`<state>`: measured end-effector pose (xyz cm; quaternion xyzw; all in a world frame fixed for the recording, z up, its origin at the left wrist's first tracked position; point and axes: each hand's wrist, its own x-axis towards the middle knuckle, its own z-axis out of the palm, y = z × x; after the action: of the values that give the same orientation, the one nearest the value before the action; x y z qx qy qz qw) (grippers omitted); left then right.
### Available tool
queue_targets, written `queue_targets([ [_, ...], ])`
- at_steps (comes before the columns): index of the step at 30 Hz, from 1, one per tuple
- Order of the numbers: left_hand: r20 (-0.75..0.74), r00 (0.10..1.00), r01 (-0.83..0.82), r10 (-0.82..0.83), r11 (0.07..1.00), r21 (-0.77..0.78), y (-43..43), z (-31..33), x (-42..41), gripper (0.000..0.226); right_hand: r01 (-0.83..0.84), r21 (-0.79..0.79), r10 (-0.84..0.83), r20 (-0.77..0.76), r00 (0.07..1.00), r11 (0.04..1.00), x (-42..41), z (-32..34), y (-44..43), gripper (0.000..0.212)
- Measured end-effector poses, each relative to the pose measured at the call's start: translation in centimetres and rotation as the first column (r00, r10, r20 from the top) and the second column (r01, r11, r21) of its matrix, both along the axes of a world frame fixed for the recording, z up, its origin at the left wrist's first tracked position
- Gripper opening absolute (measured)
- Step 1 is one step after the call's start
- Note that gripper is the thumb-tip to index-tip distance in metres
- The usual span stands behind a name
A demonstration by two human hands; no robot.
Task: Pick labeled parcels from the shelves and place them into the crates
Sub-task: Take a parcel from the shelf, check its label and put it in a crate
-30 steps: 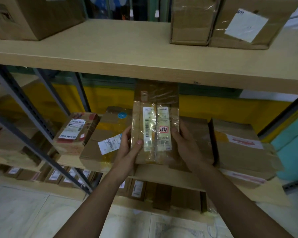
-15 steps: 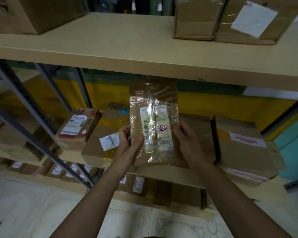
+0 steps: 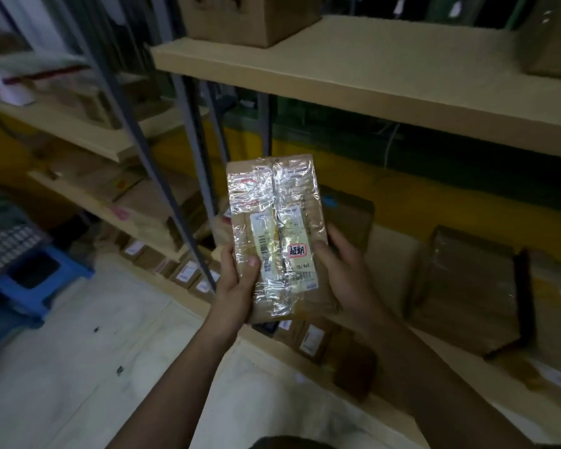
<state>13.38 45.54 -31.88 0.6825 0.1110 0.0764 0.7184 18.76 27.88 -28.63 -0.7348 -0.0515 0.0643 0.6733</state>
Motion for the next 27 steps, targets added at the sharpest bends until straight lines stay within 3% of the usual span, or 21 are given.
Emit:
queue_targets([
  [3,0.023,0.996,-0.087,0.087,0.996,-0.008,3.9,0.5,-2.3,0.046,-0.044,0.000,0.044,-0.013,0.999,0.999,-1.4,-0.1,5.5,0.046],
  [12,0.057,0.947,-0.318,0.316,0.947,0.039,17.0,1.1,-9.9,0.037,-0.253,-0.043,0.255,0.049,0.966,0.966,-5.9,-0.2,19.8,0.034],
  [15,0.065,0.917,-0.397,0.393,0.917,0.048,21.0,1.5,-12.9,0.035,-0.354,-0.076,0.360,0.079,0.930,0.932,-7.6,-0.2,24.3,0.039],
  [22,0.157,0.792,-0.601,0.590,0.799,0.025,28.9,2.9,-19.5,0.028,-0.552,-0.075,0.556,0.167,0.814,0.831,-11.8,1.4,35.1,0.049],
  [27,0.214,0.700,-0.702,0.681,0.712,0.029,32.8,3.0,-22.3,0.036,-0.641,-0.050,0.639,0.177,0.749,0.766,-13.2,1.7,40.3,0.042],
])
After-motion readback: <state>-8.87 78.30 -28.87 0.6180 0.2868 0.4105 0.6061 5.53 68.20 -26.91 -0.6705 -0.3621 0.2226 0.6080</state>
